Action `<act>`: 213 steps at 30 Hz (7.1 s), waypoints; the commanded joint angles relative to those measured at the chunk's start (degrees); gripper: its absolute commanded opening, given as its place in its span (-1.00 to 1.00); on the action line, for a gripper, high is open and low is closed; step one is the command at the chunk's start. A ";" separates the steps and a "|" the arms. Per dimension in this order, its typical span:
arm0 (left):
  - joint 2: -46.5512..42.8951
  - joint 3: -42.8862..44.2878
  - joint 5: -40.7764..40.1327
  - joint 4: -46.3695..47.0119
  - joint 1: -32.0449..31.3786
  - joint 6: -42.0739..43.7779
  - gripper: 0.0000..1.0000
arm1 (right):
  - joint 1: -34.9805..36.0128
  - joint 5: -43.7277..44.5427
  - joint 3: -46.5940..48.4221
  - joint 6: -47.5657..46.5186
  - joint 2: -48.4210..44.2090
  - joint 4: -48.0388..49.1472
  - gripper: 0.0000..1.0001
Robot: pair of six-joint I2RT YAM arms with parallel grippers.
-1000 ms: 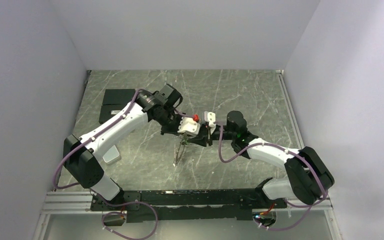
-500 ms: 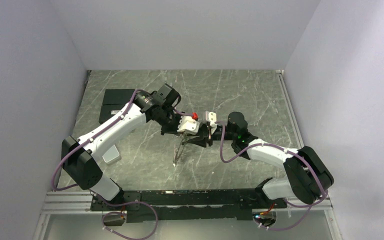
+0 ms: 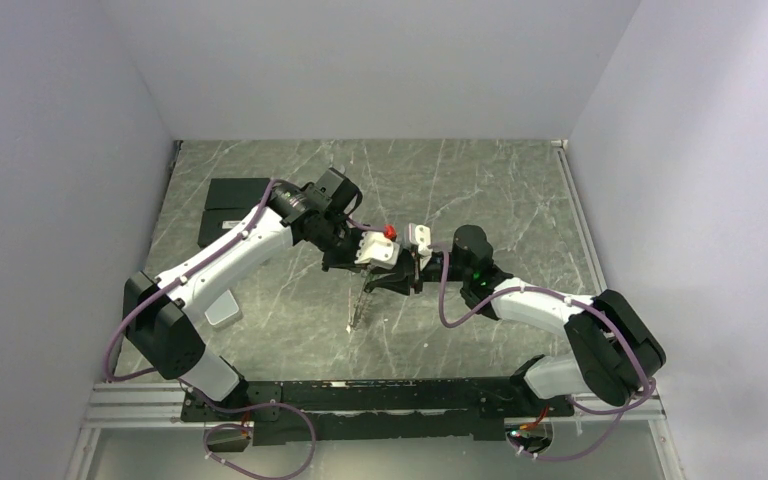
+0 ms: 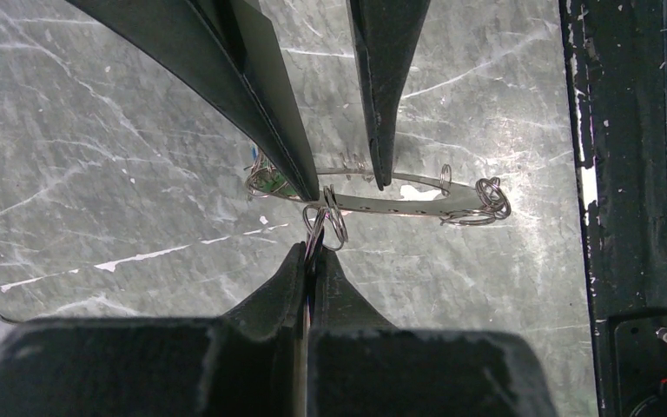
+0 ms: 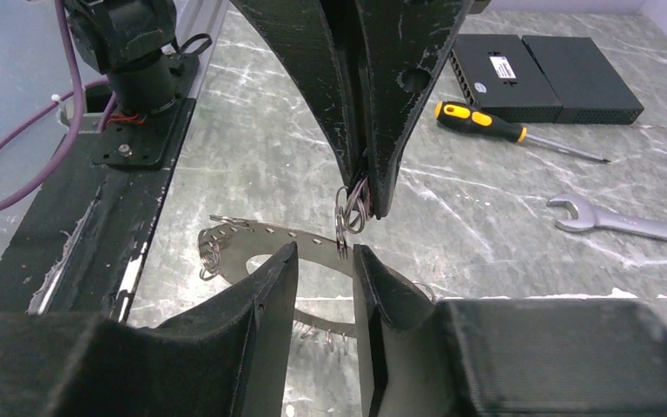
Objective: Remove the keys from the keyring
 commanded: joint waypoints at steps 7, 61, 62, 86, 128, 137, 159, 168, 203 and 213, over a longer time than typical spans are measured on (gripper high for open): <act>-1.13 0.90 3.51 2.13 0.55 -2.86 -1.00 | 0.84 0.38 2.43 -1.14 0.04 1.90 -0.50; -4.20 -9.03 4.23 5.34 1.71 -9.04 -1.00 | -3.04 2.93 -0.02 16.10 0.36 16.94 -1.00; -4.44 -9.68 4.15 5.33 1.69 -9.14 -1.00 | -3.25 2.93 -0.09 16.41 0.20 17.23 -1.00; -5.90 -8.99 6.41 6.43 4.12 -14.47 -0.75 | -4.26 3.01 -0.99 18.52 0.10 19.35 -1.00; -5.52 -24.50 42.28 48.34 21.40 -48.43 -0.19 | -8.57 -7.08 3.83 25.89 7.88 16.99 -1.00; -6.09 -32.55 42.53 58.35 19.97 -51.61 -0.33 | -8.61 -7.28 1.46 24.94 10.72 21.39 -1.00; -3.28 -33.30 40.89 64.65 17.15 -54.41 -0.39 | -8.54 -7.96 1.74 26.91 11.75 23.25 -1.00; -1.79 -33.60 39.92 65.26 15.91 -54.01 -0.47 | -8.44 -8.05 1.80 27.07 11.99 23.35 -1.00; -3.52 -22.84 32.34 38.77 14.63 -38.86 -1.00 | -6.89 -4.50 24.13 -20.28 4.88 -47.55 -0.26; -3.16 -22.53 31.84 38.86 13.95 -38.83 -1.00 | -2.33 -0.13 26.13 -21.05 6.26 -50.71 -0.25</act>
